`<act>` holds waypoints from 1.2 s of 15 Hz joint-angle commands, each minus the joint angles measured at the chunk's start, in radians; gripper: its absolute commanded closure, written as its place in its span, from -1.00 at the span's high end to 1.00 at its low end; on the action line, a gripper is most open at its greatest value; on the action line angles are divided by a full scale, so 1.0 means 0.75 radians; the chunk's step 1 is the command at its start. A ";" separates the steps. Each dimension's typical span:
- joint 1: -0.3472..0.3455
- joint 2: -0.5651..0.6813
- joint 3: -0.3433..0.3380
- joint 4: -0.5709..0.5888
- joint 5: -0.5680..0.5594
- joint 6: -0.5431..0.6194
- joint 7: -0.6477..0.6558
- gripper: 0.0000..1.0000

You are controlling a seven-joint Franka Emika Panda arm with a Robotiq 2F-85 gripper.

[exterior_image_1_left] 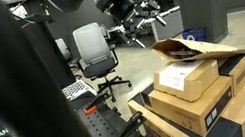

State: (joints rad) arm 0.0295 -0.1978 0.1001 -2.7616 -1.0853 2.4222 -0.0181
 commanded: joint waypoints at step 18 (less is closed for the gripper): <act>0.062 0.180 -0.009 0.063 -0.376 0.008 0.067 1.00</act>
State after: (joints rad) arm 0.0650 -0.0977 0.1006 -2.7361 -1.3221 2.4169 0.0096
